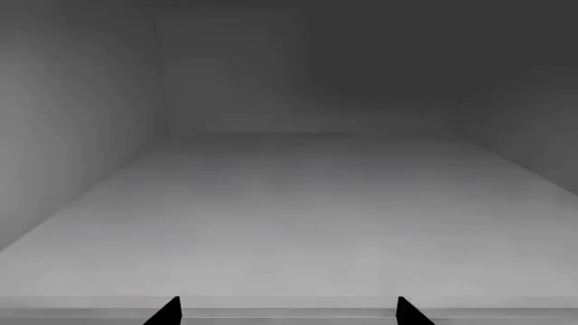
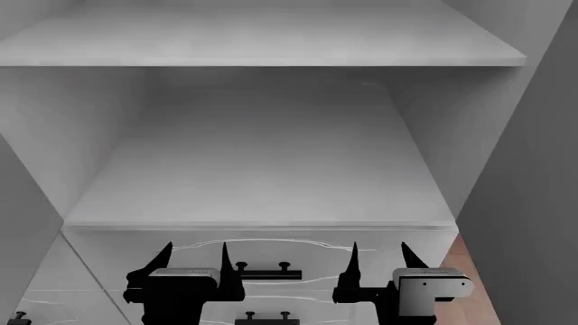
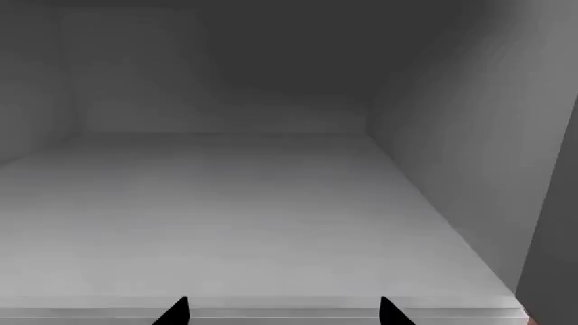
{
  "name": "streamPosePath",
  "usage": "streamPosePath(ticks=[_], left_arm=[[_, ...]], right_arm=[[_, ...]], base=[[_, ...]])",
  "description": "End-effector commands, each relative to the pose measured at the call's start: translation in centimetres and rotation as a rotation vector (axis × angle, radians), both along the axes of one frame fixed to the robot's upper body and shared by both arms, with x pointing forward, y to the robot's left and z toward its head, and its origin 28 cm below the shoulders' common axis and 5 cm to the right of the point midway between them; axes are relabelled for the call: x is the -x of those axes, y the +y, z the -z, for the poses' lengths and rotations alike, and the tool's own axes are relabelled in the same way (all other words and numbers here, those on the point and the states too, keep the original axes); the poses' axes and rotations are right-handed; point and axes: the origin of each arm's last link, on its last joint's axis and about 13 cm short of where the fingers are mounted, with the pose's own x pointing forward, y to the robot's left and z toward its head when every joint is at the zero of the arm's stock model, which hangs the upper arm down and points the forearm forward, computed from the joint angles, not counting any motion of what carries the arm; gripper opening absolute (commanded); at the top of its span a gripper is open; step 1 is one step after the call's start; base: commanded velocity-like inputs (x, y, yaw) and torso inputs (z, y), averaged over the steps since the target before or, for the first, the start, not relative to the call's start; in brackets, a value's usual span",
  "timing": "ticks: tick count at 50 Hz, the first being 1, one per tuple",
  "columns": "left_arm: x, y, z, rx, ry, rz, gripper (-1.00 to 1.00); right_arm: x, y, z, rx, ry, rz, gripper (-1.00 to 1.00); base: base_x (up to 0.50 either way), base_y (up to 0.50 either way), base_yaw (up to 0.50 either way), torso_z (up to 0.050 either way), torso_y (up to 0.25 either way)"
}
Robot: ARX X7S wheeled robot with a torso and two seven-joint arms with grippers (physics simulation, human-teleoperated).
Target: Close the side bottom right group 3 doors
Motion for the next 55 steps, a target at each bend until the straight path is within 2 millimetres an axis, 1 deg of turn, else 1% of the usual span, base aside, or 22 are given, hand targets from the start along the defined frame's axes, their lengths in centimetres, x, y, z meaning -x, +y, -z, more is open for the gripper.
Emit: streamPosePath(ticks=[1,4,13,25,35,53,55], left_arm=[[-0.1,0.0,0.1,-0.030,-0.013,-0.006,1.00],[-0.2,-0.1,0.4,-0.064,-0.036,-0.013,1.00],[0.1,-0.3,0.1,-0.049,-0.069,0.011,1.00],[-0.2,-0.1,0.1,-0.034,-0.076,0.004,1.00],[0.0,-0.2,0.5,-0.045,-0.078,0.017,1.00],[0.0,-0.2,0.4,-0.023,-0.066,0.016,1.00],[-0.3,-0.1,0.5,-0.052,-0.054,-0.018,1.00]], right_arm=[[-0.1,0.1,0.0,0.003,-0.004,0.013,1.00],[-0.1,0.0,0.1,-0.011,-0.002,0.048,1.00],[0.1,0.0,0.4,-0.009,0.000,0.060,1.00],[-0.2,0.1,0.6,-0.019,0.006,0.068,1.00],[0.0,0.1,1.0,-0.024,0.021,0.068,1.00],[0.0,0.2,1.2,-0.032,0.023,0.069,1.00],[-0.1,0.2,1.1,-0.027,0.021,0.073,1.00]], base=[[0.00,0.00,0.00,0.000,0.000],[0.00,0.00,0.00,0.000,0.000],[0.00,0.00,0.00,0.006,0.000],[0.00,0.00,0.00,0.050,0.000],[0.00,0.00,0.00,0.050,0.000],[0.00,0.00,0.00,0.050,0.008],[0.00,0.00,0.00,0.033,0.008]])
